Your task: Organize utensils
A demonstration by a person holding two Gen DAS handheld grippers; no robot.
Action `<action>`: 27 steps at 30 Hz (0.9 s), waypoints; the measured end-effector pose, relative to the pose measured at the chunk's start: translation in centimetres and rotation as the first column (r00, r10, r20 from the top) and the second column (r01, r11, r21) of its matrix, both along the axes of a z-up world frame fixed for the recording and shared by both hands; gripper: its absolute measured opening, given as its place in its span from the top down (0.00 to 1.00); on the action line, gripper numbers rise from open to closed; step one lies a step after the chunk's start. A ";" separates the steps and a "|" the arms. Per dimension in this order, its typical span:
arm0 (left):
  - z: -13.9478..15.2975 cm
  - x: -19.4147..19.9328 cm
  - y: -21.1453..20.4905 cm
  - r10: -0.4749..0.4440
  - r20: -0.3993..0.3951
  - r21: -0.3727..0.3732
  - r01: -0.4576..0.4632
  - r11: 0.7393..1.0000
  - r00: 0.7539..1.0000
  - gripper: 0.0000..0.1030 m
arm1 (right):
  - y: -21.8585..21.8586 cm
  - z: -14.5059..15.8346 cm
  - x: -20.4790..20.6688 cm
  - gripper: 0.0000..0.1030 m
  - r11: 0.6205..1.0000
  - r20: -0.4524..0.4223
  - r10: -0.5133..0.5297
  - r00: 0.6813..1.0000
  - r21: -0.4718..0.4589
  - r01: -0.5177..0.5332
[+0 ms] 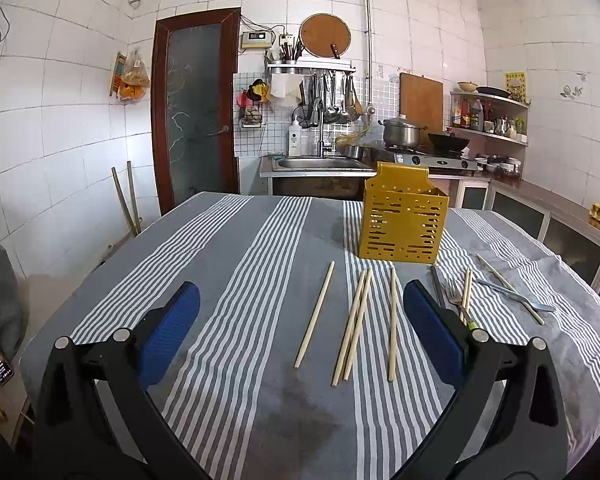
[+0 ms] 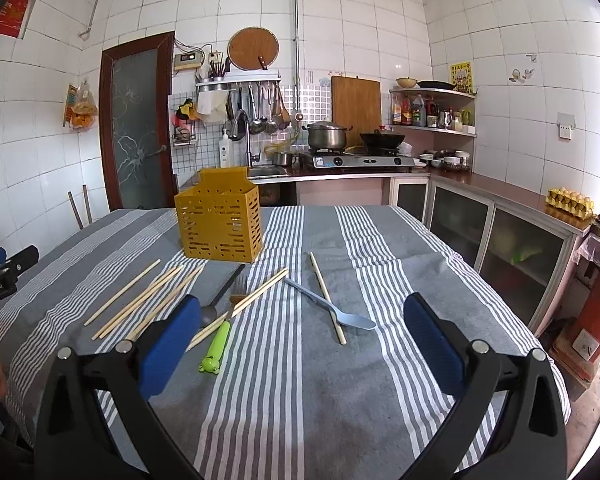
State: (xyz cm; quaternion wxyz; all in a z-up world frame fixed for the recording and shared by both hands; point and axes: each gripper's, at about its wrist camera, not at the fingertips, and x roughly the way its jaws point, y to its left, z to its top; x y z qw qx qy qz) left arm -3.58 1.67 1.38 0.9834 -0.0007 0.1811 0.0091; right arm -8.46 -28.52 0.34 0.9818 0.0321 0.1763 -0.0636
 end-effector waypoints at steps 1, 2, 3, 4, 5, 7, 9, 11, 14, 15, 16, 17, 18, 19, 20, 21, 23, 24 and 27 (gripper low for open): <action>0.0 -0.1 0.0 -0.003 0.001 0.002 0.003 1.000 1.000 0.05 | 0.0 0.0 -0.1 0.04 1.000 0.001 -0.001 1.000 0.001 0.001; 0.0 -0.2 0.0 -0.002 0.003 0.001 0.002 1.000 1.000 0.05 | -0.1 0.1 -0.1 0.04 1.000 0.001 0.000 1.000 0.002 0.000; 0.1 -0.4 0.0 -0.003 0.009 -0.002 0.003 1.000 1.000 0.05 | -0.1 0.1 -0.2 0.04 1.000 0.001 0.001 1.000 0.003 -0.001; 0.1 -0.5 0.0 -0.004 0.012 -0.003 0.004 1.000 1.000 0.05 | -0.1 0.0 -0.2 0.04 1.000 0.002 0.000 1.000 0.002 0.000; 0.2 -0.5 0.0 -0.004 0.013 -0.002 0.004 1.000 1.000 0.05 | -0.1 0.0 -0.3 0.04 1.000 0.003 0.001 1.000 0.001 -0.001; 0.1 -0.5 0.1 -0.001 0.013 0.002 0.001 1.000 1.000 0.05 | -0.2 0.0 -0.2 0.04 1.000 0.002 0.002 1.000 0.006 -0.002; 0.1 -0.3 0.1 -0.004 0.008 -0.005 0.004 1.000 1.000 0.05 | -0.2 0.0 -0.2 0.04 1.000 0.002 0.001 1.000 0.007 -0.001; 0.0 -0.1 0.1 -0.009 0.000 -0.010 0.009 1.000 1.000 0.05 | -0.2 0.0 -0.1 0.04 1.000 -0.004 0.005 1.000 0.009 -0.005; -0.3 0.2 -0.1 -0.025 -0.008 -0.009 0.025 1.000 1.000 0.05 | -0.3 0.0 0.0 0.04 1.000 -0.010 0.003 1.000 0.008 -0.003; -0.3 0.4 -0.2 -0.028 -0.012 -0.006 0.028 1.000 1.000 0.05 | -0.3 0.0 0.0 0.04 1.000 -0.011 0.001 1.000 0.006 -0.001; -0.5 0.6 -0.4 -0.036 -0.016 -0.002 0.036 0.999 0.999 0.05 | -0.2 -0.1 0.1 0.04 1.000 -0.012 0.001 1.000 0.005 0.000; -0.5 0.7 -0.5 -0.038 -0.019 0.000 0.038 0.999 0.999 0.05 | -0.3 -0.1 0.2 0.04 1.000 -0.011 -0.002 1.000 0.004 0.002; -0.6 0.8 -0.6 -0.040 -0.021 0.002 0.040 0.999 0.999 0.05 | -0.4 -0.1 0.3 0.04 1.000 -0.011 -0.004 1.000 0.004 0.004; -0.7 1.0 -0.6 -0.044 -0.024 0.003 0.044 0.999 0.999 0.05 | -0.5 -0.1 0.3 0.04 1.000 -0.009 -0.008 1.000 0.006 0.008; -0.7 1.2 -0.7 -0.045 -0.027 0.004 0.045 0.999 0.999 0.05 | -0.6 -0.1 0.4 0.04 1.000 -0.007 -0.011 1.000 0.007 0.011; -0.8 1.3 -0.8 -0.045 -0.028 0.005 0.045 0.999 0.999 0.05 | -0.7 -0.1 0.6 0.04 1.000 -0.009 -0.016 1.000 0.008 0.016; -0.8 1.6 -0.8 -0.041 -0.029 0.005 0.041 0.999 0.999 0.05 | -0.8 -0.1 0.9 0.04 1.000 -0.013 -0.017 1.000 0.008 0.018; -0.7 1.8 -0.9 -0.041 -0.030 0.004 0.041 0.999 0.999 0.05 | -0.9 -0.1 1.1 0.04 1.000 -0.015 -0.019 1.000 0.006 0.019; -0.8 2.1 -0.8 -0.035 -0.027 0.007 0.035 0.999 0.999 0.05 | -1.1 -0.1 1.7 0.04 1.000 -0.021 -0.022 1.000 0.005 0.022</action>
